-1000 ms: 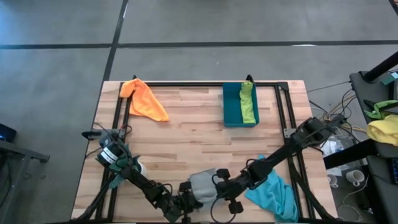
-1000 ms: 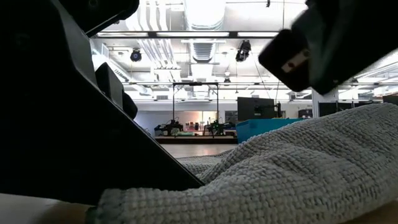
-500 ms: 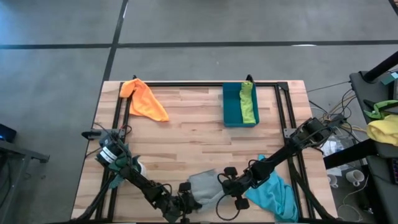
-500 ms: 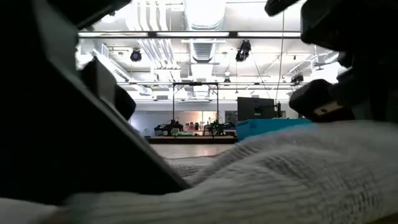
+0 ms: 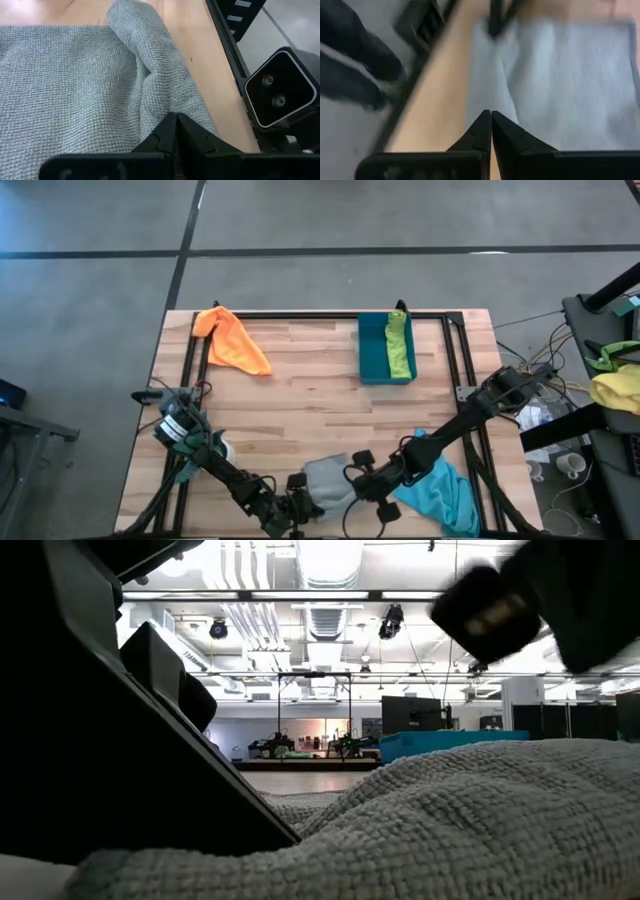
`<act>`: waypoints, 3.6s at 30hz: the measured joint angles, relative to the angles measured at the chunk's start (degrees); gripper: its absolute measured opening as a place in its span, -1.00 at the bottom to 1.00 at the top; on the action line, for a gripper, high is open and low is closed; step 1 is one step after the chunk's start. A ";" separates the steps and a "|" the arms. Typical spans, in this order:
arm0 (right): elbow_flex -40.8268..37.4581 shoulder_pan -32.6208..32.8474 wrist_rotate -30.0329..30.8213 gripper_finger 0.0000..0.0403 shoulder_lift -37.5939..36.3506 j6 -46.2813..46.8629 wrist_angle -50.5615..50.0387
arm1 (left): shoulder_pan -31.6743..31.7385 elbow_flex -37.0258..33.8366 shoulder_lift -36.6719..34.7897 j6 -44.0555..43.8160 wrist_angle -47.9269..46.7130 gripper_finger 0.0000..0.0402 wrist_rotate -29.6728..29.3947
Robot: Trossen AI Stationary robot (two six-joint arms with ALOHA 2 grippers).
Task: Roll microfiber towels into tight, uniform cylinder then place into a basket
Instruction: Roll the gray towel
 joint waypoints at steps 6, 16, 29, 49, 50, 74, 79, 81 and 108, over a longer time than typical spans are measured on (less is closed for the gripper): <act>-2.00 0.55 -0.17 -0.96 5.99 3.94 6.37 | 0.02 0.01 -0.02 0.00 0.20 -1.00 -0.21; -2.74 0.61 -2.46 -0.96 7.87 4.63 6.90 | 0.00 0.03 -0.21 0.49 0.20 -0.97 -0.42; 1.80 1.71 -3.64 -0.59 3.97 -0.26 0.33 | 0.02 0.08 -4.30 0.54 -6.07 -0.34 1.77; 23.49 11.27 28.60 -0.27 22.43 -19.54 -7.57 | 1.55 -0.14 -8.87 0.61 -11.18 -0.26 3.46; 24.45 11.41 29.14 -0.25 23.01 -19.43 -8.28 | 1.55 -0.16 -8.87 0.60 -11.17 -0.26 3.73; 25.34 8.79 29.69 -0.32 24.64 -10.45 -12.93 | 1.55 -5.56 -8.81 0.43 -8.86 -0.26 9.99; 26.08 7.57 23.83 -0.59 24.54 -10.15 -13.35 | 1.55 -5.98 -8.81 1.18 -8.32 -0.26 11.61; 26.65 6.96 21.63 -0.71 24.42 -8.65 -13.39 | 1.57 -6.01 -9.28 2.19 -8.80 -0.26 15.97; 26.34 -8.38 -27.87 -0.93 20.58 -1.54 -19.60 | -3.08 -5.08 -15.85 11.28 -16.70 -0.26 19.60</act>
